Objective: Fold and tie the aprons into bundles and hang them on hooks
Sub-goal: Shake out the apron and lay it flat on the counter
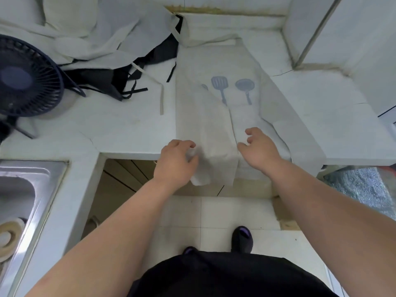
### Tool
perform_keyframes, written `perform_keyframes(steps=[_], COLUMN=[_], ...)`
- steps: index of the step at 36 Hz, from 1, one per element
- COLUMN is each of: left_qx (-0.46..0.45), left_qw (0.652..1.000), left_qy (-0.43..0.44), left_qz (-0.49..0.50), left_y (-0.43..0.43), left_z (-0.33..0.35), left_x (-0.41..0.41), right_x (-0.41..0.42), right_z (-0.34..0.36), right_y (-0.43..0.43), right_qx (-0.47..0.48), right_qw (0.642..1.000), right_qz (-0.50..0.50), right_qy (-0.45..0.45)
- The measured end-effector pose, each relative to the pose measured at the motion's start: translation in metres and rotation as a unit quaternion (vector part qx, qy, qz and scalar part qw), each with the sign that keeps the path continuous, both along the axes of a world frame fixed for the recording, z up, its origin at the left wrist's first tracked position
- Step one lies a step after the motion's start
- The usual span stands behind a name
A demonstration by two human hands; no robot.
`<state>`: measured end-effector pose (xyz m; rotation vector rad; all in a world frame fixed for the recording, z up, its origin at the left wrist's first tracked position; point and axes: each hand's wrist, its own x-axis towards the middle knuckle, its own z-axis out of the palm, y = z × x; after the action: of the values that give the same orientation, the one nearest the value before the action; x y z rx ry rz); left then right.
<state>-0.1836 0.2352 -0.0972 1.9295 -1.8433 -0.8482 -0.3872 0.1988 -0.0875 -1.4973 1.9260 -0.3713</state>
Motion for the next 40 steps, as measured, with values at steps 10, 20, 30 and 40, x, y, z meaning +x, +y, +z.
perform_keyframes(steps=[10,20,30,40], left_qx=[0.014,0.102,0.106,0.142], left_qw=[0.998,0.989,0.990,0.981], left_qy=[-0.040,-0.102,-0.086,0.049], left_qz=[-0.043,-0.029,0.043,0.126], left_y=[-0.034,-0.080,-0.091,-0.101], left_z=[-0.001,-0.009,-0.011,-0.004], left_x=[-0.048,-0.093,-0.101,-0.109], right_x=[-0.053,-0.090,-0.044,-0.042], right_z=[0.010,0.004,0.016,-0.006], right_y=[-0.037,-0.082,-0.127,-0.134], right_qx=[-0.023,0.086,0.065,0.158], right_qw=[0.994,0.951,0.974,0.950], right_qz=[0.005,0.130,0.184,0.159], right_qy=[0.111,0.268,-0.111,-0.219])
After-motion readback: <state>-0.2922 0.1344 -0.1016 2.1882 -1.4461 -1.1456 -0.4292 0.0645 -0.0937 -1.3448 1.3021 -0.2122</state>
